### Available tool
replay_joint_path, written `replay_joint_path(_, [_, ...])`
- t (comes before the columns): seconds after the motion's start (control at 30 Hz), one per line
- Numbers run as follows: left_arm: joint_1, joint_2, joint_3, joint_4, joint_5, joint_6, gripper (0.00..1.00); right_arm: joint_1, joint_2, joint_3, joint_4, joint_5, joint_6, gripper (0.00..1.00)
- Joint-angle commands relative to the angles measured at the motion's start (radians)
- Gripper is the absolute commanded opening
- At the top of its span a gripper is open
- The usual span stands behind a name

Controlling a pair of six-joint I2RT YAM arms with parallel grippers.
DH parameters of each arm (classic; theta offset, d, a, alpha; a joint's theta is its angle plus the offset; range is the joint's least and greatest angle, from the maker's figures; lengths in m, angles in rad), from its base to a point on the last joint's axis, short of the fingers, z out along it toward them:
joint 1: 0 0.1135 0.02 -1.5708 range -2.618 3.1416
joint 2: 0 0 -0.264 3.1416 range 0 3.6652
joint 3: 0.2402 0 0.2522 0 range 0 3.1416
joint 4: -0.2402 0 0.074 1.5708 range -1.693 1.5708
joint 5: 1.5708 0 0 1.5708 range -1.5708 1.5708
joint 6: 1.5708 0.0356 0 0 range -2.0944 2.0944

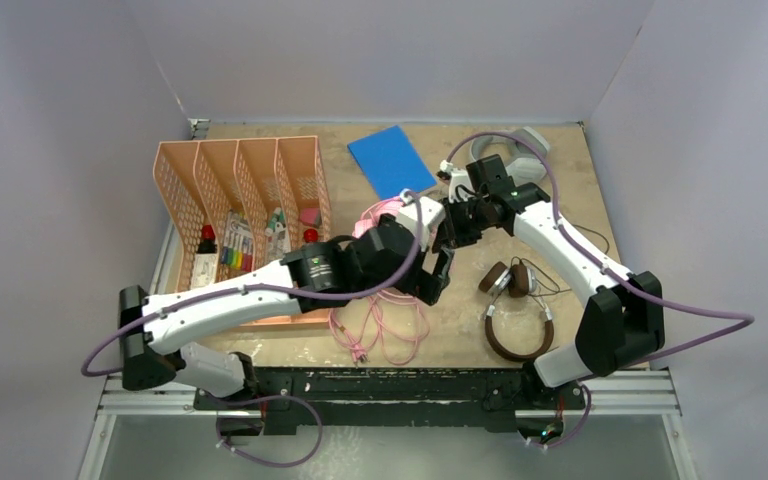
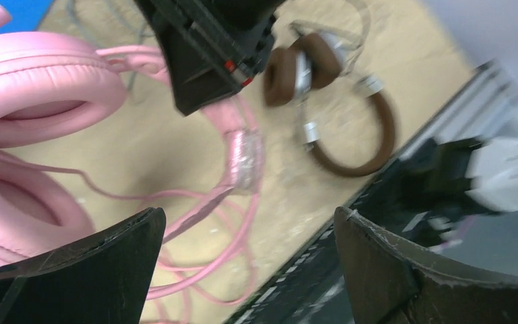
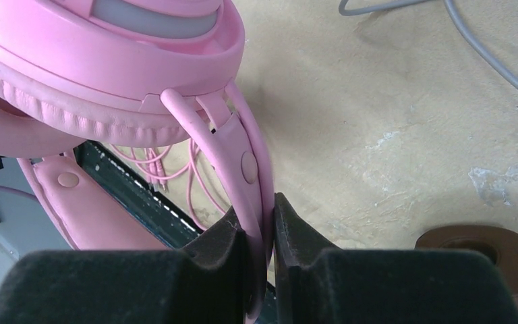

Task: Wrap the headphones
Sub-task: Pick up the headphones from the center of the board.

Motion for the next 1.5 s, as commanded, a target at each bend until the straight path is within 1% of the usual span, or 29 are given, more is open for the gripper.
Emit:
replay_joint_path(0.0, [-0.018, 0.069, 0.049, -0.137, -0.159, 0.226, 0.96, 0.003, -0.022, 0.050, 0.017, -0.044, -0.008, 0.01])
replay_joint_path(0.13, [-0.038, 0.130, 0.047, -0.089, -0.132, 0.258, 0.97, 0.005, -0.024, 0.037, 0.032, -0.047, 0.009, 0.01])
replay_joint_path(0.3, [-0.078, 0.240, 0.086, -0.070, -0.195, 0.284, 0.97, 0.016, -0.017, 0.020, 0.046, -0.046, 0.012, 0.01])
replay_joint_path(0.43, [-0.101, 0.304, 0.102, -0.056, -0.264, 0.283, 0.93, 0.027, -0.011, 0.007, 0.058, -0.053, 0.017, 0.01])
replay_joint_path(0.53, [-0.118, 0.344, 0.109, -0.054, -0.317, 0.279, 0.85, 0.033, -0.010, 0.005, 0.065, -0.058, 0.023, 0.01])
replay_joint_path(0.6, [-0.134, 0.370, 0.118, -0.071, -0.402, 0.280, 0.79, 0.034, -0.011, 0.005, 0.067, -0.057, 0.021, 0.01])
replay_joint_path(0.7, [-0.169, 0.407, 0.130, -0.102, -0.532, 0.297, 0.77, 0.036, -0.008, 0.002, 0.071, -0.057, 0.021, 0.01])
replay_joint_path(0.8, [-0.199, 0.431, 0.141, -0.109, -0.593, 0.317, 0.75, 0.037, -0.005, -0.002, 0.080, -0.063, 0.022, 0.01])
replay_joint_path(0.9, [-0.207, 0.448, 0.155, -0.123, -0.621, 0.317, 0.65, 0.040, -0.005, -0.004, 0.079, -0.065, 0.021, 0.01])
replay_joint_path(1.07, [-0.208, 0.438, 0.151, -0.132, -0.647, 0.302, 0.44, 0.044, -0.022, -0.008, 0.077, -0.059, 0.017, 0.01])
replay_joint_path(1.1, [-0.208, 0.435, 0.148, -0.131, -0.653, 0.298, 0.39, 0.044, -0.028, -0.009, 0.078, -0.060, 0.017, 0.03])
replay_joint_path(1.17, [-0.208, 0.426, 0.142, -0.130, -0.656, 0.289, 0.31, 0.046, -0.041, -0.008, 0.079, -0.060, 0.018, 0.08])
replay_joint_path(1.23, [-0.208, 0.415, 0.136, -0.128, -0.653, 0.285, 0.26, 0.044, -0.048, -0.005, 0.076, -0.056, 0.017, 0.15])
replay_joint_path(1.3, [-0.208, 0.400, 0.132, -0.126, -0.644, 0.275, 0.16, 0.044, -0.055, -0.003, 0.069, -0.048, 0.015, 0.23])
replay_joint_path(1.4, [-0.208, 0.359, 0.105, -0.094, -0.625, 0.262, 0.03, 0.044, -0.079, 0.005, 0.057, -0.028, 0.013, 0.32])
replay_joint_path(1.43, [-0.207, 0.341, 0.097, -0.081, -0.614, 0.258, 0.00, 0.044, -0.092, 0.009, 0.048, -0.029, 0.020, 0.36])
replay_joint_path(1.47, [-0.205, 0.323, 0.087, -0.066, -0.595, 0.256, 0.00, 0.044, -0.109, 0.011, 0.050, -0.029, 0.039, 0.39])
